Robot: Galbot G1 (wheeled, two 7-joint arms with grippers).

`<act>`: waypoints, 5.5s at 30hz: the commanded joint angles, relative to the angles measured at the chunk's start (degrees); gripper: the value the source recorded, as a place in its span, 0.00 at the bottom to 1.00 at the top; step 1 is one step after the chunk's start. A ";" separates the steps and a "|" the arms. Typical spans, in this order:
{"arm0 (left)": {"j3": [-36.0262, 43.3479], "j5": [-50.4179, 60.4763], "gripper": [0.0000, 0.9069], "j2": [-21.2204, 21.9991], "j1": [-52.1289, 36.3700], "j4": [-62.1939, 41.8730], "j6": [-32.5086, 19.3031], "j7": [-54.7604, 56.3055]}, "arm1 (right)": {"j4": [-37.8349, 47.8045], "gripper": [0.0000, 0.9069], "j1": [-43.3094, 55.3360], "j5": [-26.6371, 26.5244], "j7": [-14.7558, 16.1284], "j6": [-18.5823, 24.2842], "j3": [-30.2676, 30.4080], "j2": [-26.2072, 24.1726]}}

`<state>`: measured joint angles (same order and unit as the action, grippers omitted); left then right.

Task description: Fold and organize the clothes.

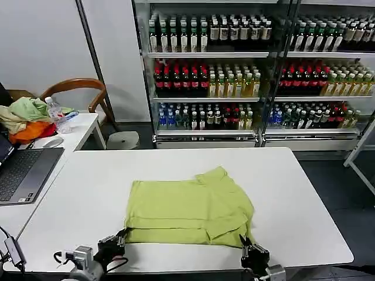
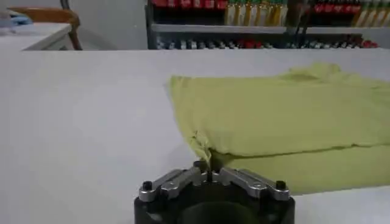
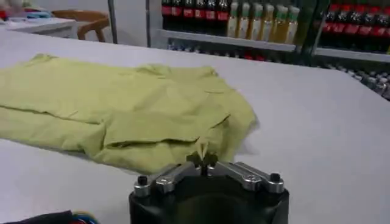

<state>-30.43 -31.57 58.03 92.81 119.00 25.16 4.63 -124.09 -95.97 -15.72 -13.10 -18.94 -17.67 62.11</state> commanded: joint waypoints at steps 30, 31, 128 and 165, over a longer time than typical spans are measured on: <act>-7.69 -8.23 1.00 -6.70 -2.80 5.37 -2.40 -0.50 | -5.09 1.00 8.17 -7.02 0.10 -3.66 -8.47 -4.41; -6.27 -8.07 1.00 -6.96 -5.56 2.68 -2.63 -0.84 | -2.23 1.00 13.44 -9.02 -0.10 -5.19 -6.47 -4.24; -0.26 -4.55 0.04 -7.11 -7.48 -5.48 -8.37 -11.61 | 5.45 0.00 27.40 -17.88 -2.35 -10.60 7.10 -2.11; -0.55 -4.54 0.04 -7.07 -2.73 -5.44 -9.98 -11.52 | 5.40 0.00 21.10 -12.55 -2.99 -9.96 3.74 -1.18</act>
<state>-31.12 -36.51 50.97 89.10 113.14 15.19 -6.88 -119.38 -74.33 -29.01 -16.01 -28.87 -13.44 61.05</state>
